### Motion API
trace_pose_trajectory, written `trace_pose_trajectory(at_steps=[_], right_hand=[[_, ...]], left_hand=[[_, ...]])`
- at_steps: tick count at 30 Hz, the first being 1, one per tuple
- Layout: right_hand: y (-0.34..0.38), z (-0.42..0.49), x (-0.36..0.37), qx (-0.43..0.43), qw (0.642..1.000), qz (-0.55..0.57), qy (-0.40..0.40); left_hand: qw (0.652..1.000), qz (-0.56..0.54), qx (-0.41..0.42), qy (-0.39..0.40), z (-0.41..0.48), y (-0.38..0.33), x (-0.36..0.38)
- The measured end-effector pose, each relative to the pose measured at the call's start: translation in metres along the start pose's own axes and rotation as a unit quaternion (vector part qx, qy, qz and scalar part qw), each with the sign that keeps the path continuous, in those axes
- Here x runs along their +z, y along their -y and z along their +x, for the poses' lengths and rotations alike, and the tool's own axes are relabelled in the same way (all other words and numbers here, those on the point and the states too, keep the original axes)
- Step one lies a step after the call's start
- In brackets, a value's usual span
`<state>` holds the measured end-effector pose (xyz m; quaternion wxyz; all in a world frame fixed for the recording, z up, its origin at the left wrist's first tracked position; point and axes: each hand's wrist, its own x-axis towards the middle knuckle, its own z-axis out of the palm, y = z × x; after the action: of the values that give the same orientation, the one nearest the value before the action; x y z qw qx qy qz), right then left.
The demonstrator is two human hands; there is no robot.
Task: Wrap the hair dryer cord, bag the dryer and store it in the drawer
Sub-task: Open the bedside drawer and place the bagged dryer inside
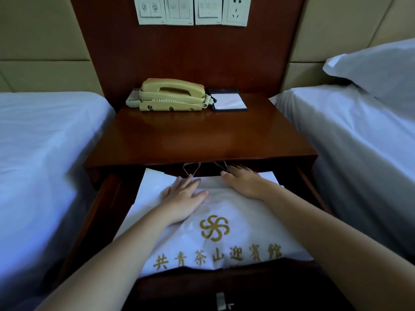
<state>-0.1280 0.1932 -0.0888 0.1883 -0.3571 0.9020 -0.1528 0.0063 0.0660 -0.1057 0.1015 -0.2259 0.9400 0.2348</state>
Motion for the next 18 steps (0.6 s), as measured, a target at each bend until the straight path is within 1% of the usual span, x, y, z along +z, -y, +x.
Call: trace_pose_trajectory(at_steps=[5,7,9,11,13,16,18], right_hand=[[-0.014,-0.049,-0.010,-0.052,0.996,0.001,0.067],[-0.011,-0.072,-0.020,-0.068,0.994,0.002,0.086],[-0.008,-0.095,-0.032,-0.080,0.990,0.011,0.118],[-0.009,-0.115,-0.040,-0.090,0.985,-0.009,0.148],[-0.012,-0.133,-0.040,-0.094,0.980,-0.039,0.170],[-0.018,-0.148,-0.027,-0.106,0.974,-0.094,0.176],[-0.021,-0.150,-0.016,-0.101,0.975,-0.109,0.166]], left_hand=[[0.995,-0.081,0.047,0.023,-0.028,-0.008,-0.008],[0.987,-0.133,0.082,0.046,-0.047,-0.011,-0.010],[0.977,-0.152,0.130,0.069,-0.066,-0.013,-0.011],[0.974,-0.119,0.178,0.072,-0.085,-0.011,-0.013],[0.975,-0.074,0.199,0.071,-0.098,-0.007,-0.014],[0.978,0.020,0.194,0.067,-0.107,-0.004,-0.009],[0.976,0.093,0.189,0.052,-0.107,-0.004,-0.003]])
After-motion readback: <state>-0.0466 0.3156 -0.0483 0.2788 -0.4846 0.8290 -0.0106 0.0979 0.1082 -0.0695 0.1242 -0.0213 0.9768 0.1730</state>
